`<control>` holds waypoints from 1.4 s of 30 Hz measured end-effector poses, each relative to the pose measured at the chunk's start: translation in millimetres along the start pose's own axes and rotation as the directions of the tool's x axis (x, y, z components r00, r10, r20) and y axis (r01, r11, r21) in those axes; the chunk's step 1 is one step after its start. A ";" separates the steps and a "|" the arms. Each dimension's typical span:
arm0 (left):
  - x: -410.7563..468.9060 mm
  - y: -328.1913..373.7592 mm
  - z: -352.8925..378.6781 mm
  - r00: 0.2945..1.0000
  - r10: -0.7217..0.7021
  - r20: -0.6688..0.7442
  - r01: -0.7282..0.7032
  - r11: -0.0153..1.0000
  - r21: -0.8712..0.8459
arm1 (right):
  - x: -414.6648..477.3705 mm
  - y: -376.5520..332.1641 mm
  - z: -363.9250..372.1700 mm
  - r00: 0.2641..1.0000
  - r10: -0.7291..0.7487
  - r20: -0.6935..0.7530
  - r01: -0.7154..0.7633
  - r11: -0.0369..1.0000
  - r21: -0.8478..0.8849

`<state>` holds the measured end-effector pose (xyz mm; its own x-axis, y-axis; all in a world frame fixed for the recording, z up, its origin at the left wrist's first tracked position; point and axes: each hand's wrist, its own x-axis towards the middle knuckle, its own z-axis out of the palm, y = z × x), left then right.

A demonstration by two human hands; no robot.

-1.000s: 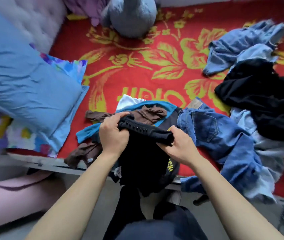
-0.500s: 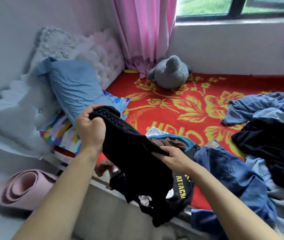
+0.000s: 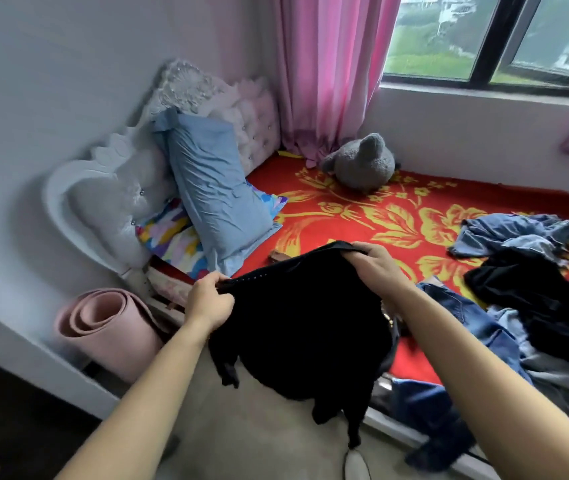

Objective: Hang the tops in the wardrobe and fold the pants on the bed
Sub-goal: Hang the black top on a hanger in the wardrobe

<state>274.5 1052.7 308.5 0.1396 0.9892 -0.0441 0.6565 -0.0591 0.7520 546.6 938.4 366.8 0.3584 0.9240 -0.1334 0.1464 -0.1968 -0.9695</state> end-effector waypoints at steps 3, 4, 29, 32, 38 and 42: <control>-24.9 -21.9 -11.1 0.995 -0.062 -0.083 0.063 0.998 0.009 | -21.2 -19.7 21.6 0.980 0.186 0.073 -0.192 0.977 0.090; -33.7 -27.2 -14.0 0.990 -0.033 -0.140 0.041 0.998 0.050 | -27.1 -26.5 30.6 0.969 0.227 0.097 -0.237 0.965 0.113; -240.8 7.5 -142.4 0.867 -0.055 -0.496 0.095 0.994 0.056 | -82.9 -23.3 123.6 0.771 -0.139 0.621 0.482 0.765 -0.428; -275.5 -8.0 -162.2 0.811 -0.022 -0.585 0.091 0.992 0.088 | -100.6 -24.4 168.5 0.686 -0.214 0.696 0.599 0.710 -0.372; -318.6 -62.4 -230.8 0.683 -0.140 -0.717 0.226 0.974 0.025 | -163.9 -72.1 247.7 0.615 -0.405 0.676 0.623 0.775 -0.103; -338.6 -108.8 -272.3 0.584 -0.158 -0.796 0.323 0.945 0.050 | -195.1 -108.4 297.2 0.541 -0.523 0.659 0.720 0.692 -0.042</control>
<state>-46.0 760.6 420.7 -0.6123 0.6938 0.3791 0.7025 0.2574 0.6635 186.8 876.9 436.8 -0.4903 0.8187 0.2989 0.3986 0.5156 -0.7585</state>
